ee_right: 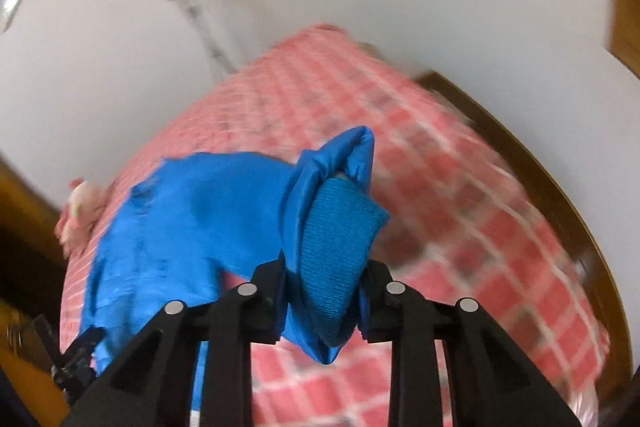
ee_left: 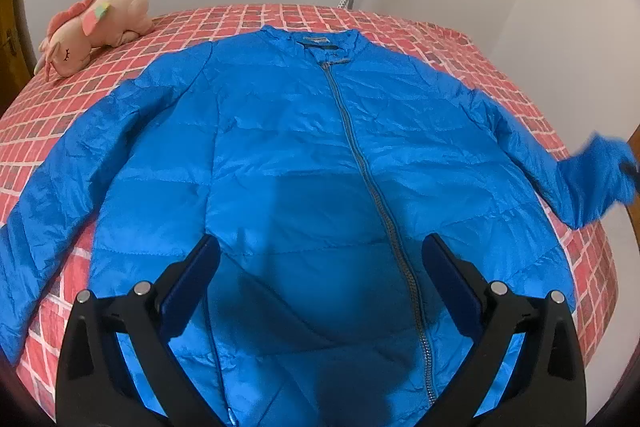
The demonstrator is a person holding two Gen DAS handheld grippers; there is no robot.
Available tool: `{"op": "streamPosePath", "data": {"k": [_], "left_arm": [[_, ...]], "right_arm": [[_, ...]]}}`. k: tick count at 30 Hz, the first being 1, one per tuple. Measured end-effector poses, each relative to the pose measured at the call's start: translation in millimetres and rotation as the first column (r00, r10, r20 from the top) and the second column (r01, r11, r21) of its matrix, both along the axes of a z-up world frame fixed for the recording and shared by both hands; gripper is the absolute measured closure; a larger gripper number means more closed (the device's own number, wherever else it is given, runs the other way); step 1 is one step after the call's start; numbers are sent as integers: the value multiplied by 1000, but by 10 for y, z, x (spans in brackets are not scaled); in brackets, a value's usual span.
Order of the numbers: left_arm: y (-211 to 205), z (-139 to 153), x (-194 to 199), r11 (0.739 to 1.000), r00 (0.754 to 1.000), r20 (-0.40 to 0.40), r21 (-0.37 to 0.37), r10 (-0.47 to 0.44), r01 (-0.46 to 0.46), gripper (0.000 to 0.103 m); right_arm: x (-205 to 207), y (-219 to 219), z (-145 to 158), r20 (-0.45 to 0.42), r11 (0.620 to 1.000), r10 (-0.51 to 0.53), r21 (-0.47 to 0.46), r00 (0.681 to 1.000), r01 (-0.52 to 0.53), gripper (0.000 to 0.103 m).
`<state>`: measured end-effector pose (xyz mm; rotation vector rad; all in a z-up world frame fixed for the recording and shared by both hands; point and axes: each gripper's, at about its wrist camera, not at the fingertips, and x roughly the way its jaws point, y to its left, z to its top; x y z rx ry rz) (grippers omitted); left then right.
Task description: Fold large clothes
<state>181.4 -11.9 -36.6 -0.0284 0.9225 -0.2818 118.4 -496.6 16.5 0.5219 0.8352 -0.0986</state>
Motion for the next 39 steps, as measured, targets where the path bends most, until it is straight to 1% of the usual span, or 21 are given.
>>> {"op": "streamPosePath", "data": {"k": [4, 6, 8, 11, 15, 18, 19, 20, 22, 23, 24, 25, 26, 27, 28, 29, 31, 35, 37, 38, 39], "left_arm": [[116, 74, 16, 999, 999, 24, -12, 32, -31, 3], [194, 110, 36, 998, 998, 40, -12, 57, -57, 3], [280, 135, 76, 996, 995, 53, -7, 88, -88, 3], [414, 161, 171, 992, 991, 50, 0, 127, -127, 3], [565, 221, 344, 984, 983, 55, 40, 174, -176, 3], [637, 239, 487, 980, 981, 44, 58, 189, -191, 3], [653, 234, 544, 978, 980, 35, 66, 195, -197, 3], [662, 229, 588, 978, 981, 25, 68, 194, -195, 3], [673, 222, 670, 981, 983, 4, 68, 184, -184, 3], [664, 222, 704, 981, 983, -2, 66, 181, -181, 3], [654, 226, 727, 982, 984, -5, 63, 178, -177, 3], [621, 238, 756, 984, 985, -11, 60, 170, -169, 3], [575, 247, 782, 986, 987, -16, 58, 160, -159, 3], [506, 271, 814, 990, 990, -22, 45, 138, -137, 3], [440, 279, 834, 992, 992, -30, 33, 120, -119, 3], [358, 282, 863, 995, 994, -42, 18, 99, -98, 3], [148, 268, 967, 998, 996, -74, -21, 49, -51, 3], [-332, 129, 1217, 998, 987, -158, -67, -29, 18, 3], [-581, 41, 1357, 998, 982, -183, -49, -51, 43, 3], [-706, -24, 1430, 998, 979, -196, -32, -51, 45, 3], [-770, -65, 1475, 998, 977, -207, -30, -52, 47, 3]], "right_arm": [[619, 631, 125, 12, 993, 113, -40, 993, -113, 77], [897, 942, 128, 10, 983, 178, -42, 984, -178, 77], [1082, 1206, 108, -3, 975, 216, -60, 976, -216, 77], [1467, 1665, -29, -38, 955, 274, -103, 961, -277, 77], [1819, 2093, -311, -92, 930, 342, -107, 935, -351, 77], [2017, 2319, -512, -134, 910, 386, -104, 913, -401, 77], [2044, 2344, -546, -139, 905, 402, -94, 905, -416, 76], [2065, 2396, -591, -132, 885, 450, -61, 883, -461, 74], [2040, 2425, -582, -90, 848, 530, 25, 843, -530, 63], [2010, 2407, -563, -55, 822, 568, 89, 821, -562, 61], [1961, 2351, -527, -5, 787, 603, 169, 798, -594, 60], [1910, 2278, -484, 34, 764, 616, 218, 787, -607, 60], [1871, 2221, -446, 53, 758, 617, 231, 785, -610, 60], [1796, 2108, -382, 63, 777, 598, 201, 799, -597, 60], [1750, 2032, -346, 54, 806, 571, 156, 820, -571, 60], [1696, 1925, -315, 31, 847, 524, 87, 851, -525, 60], [1638, 1731, -289, 19, 893, 449, 22, 893, -449, 60], [1634, 1228, -384, 14, 940, 339, 36, 941, -339, 60], [1668, 984, -410, -21, 967, 255, -24, 967, -255, 60], [1674, 927, -416, -25, 972, 230, -47, 973, -231, 60], [1722, 876, -414, -27, 973, 225, -47, 974, -226, 60]]}}
